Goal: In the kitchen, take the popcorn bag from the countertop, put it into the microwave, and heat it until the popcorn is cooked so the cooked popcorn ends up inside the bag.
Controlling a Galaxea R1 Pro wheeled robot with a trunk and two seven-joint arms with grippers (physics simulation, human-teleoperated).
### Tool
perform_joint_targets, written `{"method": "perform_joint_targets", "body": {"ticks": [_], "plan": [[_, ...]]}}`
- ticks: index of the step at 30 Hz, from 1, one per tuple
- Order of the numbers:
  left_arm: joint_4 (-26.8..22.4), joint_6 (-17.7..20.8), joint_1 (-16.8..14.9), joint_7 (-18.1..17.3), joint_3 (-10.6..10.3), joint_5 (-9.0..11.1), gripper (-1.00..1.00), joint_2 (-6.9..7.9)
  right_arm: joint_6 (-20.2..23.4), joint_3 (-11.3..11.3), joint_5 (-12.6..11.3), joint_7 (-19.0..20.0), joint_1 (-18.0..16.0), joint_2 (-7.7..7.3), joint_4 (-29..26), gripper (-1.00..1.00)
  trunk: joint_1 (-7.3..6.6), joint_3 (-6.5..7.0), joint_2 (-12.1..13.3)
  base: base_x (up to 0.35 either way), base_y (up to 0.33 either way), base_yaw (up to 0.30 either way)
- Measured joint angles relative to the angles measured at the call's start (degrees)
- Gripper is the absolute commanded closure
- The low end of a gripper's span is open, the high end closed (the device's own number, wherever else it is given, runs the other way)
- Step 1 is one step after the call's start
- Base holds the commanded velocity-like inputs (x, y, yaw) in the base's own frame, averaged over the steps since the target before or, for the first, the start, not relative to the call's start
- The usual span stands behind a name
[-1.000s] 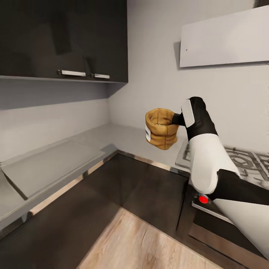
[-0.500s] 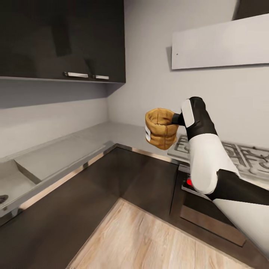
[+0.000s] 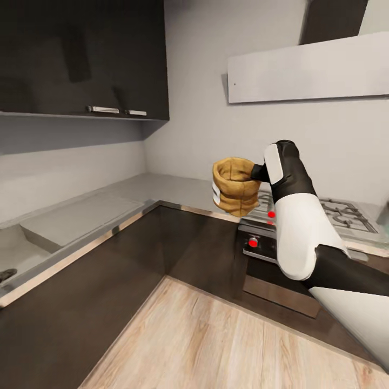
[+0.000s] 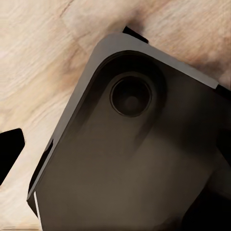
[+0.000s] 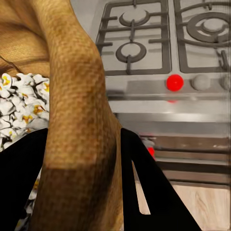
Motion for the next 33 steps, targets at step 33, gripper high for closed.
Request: {"method": "perform_joint_targets", "body": {"ticks": [33], "plan": [[0.59, -4.48, 0.00, -0.06, 0.25, 0.84, -1.00, 0.40, 0.01, -0.01, -0.06, -0.56, 0.00, 0.02, 0.52, 1.00, -0.03, 0.01, -0.01, -0.271, 0.000, -0.169]]}}
